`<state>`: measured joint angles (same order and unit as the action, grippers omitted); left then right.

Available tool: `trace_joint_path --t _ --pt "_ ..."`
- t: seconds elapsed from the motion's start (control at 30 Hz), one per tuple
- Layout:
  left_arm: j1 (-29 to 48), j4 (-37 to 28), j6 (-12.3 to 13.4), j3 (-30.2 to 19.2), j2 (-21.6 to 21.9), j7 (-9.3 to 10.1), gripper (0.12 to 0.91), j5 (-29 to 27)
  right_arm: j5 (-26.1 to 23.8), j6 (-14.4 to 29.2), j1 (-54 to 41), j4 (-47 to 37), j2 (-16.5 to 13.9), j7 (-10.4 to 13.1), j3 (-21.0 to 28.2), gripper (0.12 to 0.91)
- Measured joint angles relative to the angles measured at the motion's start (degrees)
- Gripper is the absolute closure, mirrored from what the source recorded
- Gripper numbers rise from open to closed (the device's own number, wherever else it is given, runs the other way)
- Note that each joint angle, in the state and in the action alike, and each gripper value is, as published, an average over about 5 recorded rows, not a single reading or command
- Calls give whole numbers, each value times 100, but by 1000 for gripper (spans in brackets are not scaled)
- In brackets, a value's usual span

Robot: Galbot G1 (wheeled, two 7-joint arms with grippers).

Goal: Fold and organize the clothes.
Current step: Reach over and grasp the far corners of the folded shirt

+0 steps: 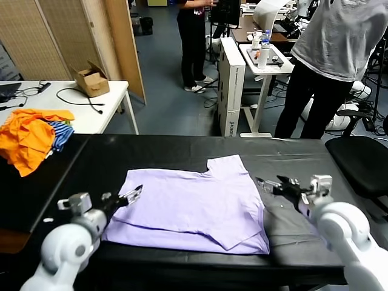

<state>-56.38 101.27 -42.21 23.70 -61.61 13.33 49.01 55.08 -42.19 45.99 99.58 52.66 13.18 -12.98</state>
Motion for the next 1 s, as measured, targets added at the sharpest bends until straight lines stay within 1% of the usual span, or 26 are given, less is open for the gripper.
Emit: trace_joint_path --t 0.2,0.43,0.83,1.0 --pt "507 -582 2 -208 25 -12 123 -50 -97 0 -463 -489 192 -26 387 118" --pt "863 -1033 45 -306 4 -20 123 -109 -162 0 -684 -762 333 -45 550 118" --pt "881 -1168 136 -331 24 -58 123 -124 -361 0 -852 -1163 587 -74 751 118" --pt "834 -1173 166 -331 22 -169 124 -225 -406 0 -878 -1257 637 -84 807 140"
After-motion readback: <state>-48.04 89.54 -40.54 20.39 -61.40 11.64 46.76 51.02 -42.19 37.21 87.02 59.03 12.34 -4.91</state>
